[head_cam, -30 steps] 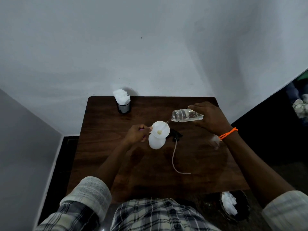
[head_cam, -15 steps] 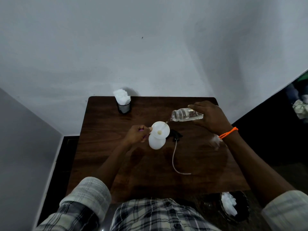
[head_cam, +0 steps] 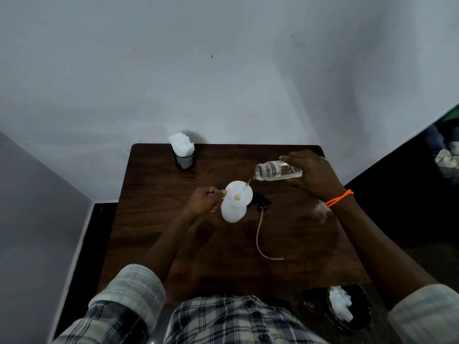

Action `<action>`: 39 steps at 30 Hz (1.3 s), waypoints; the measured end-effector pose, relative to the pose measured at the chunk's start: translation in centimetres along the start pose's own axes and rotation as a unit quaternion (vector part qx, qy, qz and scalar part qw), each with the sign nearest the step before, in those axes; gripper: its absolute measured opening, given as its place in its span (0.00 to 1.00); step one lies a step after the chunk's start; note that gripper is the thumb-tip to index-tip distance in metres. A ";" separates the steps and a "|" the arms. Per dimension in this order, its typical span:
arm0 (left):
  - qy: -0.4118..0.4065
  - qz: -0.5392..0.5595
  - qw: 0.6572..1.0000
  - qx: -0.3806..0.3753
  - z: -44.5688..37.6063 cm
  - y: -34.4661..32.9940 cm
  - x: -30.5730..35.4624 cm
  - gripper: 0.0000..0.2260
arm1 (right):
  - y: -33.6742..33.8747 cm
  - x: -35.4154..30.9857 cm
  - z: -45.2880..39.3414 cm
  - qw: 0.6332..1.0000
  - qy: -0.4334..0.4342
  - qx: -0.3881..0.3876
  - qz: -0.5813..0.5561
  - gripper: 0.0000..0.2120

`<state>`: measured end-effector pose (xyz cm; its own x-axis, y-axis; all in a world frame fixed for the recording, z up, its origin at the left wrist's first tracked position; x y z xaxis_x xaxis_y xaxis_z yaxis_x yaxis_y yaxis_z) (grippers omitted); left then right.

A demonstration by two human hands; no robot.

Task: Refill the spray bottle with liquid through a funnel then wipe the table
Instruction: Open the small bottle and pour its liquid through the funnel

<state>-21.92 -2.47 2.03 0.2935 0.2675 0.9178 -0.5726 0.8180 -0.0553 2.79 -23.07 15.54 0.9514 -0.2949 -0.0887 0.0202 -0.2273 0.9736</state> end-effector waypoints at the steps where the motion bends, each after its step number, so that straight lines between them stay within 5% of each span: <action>1: 0.000 0.000 1.000 -0.001 0.0 0.0 0.0 0.14 | 0.0 0.1 0.0 1.000 -0.001 0.000 0.001 0.32; 39: 0.002 0.016 1.000 0.001 0.2 -0.2 0.3 0.14 | 0.0 0.2 -0.1 1.000 0.004 0.013 0.009 0.31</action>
<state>-21.89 -2.73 2.37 0.2773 0.2952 0.9143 -0.5829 0.8082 -0.0842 3.03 -23.03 15.53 0.9541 -0.2911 -0.0700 -0.0039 -0.2458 0.9693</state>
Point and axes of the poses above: each hand's wrist, its own z-axis away from the middle knuckle, its own y-axis out of the back of the hand, x = y × z, the point moved 1 cm from there along -z, towards the middle knuckle, and after that the axes turned 8 degrees about z, right-handed, at the moved point
